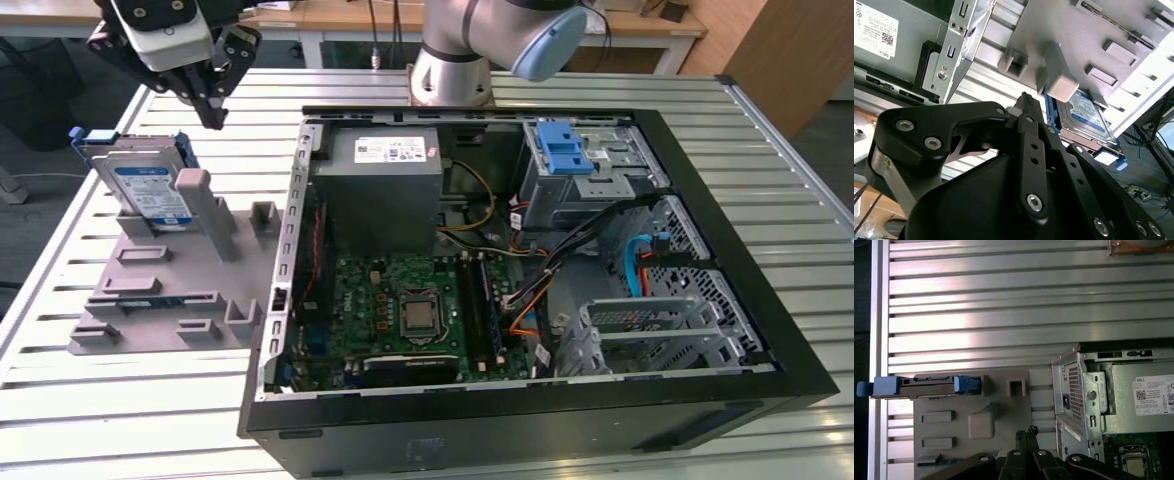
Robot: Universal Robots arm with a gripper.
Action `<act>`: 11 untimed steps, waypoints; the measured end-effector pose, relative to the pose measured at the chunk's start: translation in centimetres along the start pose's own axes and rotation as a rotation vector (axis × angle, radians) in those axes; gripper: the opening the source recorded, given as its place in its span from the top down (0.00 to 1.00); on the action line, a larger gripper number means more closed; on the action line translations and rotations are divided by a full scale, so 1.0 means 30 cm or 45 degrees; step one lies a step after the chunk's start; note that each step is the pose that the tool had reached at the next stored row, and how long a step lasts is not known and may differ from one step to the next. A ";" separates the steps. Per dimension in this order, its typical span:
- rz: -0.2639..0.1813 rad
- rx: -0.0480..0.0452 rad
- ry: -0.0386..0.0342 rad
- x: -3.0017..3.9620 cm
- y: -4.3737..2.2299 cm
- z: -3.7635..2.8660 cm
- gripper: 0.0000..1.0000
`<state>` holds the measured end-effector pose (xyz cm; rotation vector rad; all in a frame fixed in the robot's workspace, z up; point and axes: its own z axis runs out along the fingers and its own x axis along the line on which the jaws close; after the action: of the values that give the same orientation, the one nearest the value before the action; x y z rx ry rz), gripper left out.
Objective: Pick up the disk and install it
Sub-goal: 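Reach for the disk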
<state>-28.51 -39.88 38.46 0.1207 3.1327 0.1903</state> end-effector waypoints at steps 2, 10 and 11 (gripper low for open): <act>0.000 0.000 0.0000 0.005 0.000 0.000 0.89; 0.000 0.000 0.0001 0.015 -0.001 0.001 0.89; 0.000 0.000 0.0000 0.015 -0.001 0.001 0.89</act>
<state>-28.96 -39.88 38.44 0.1208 3.1327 0.1903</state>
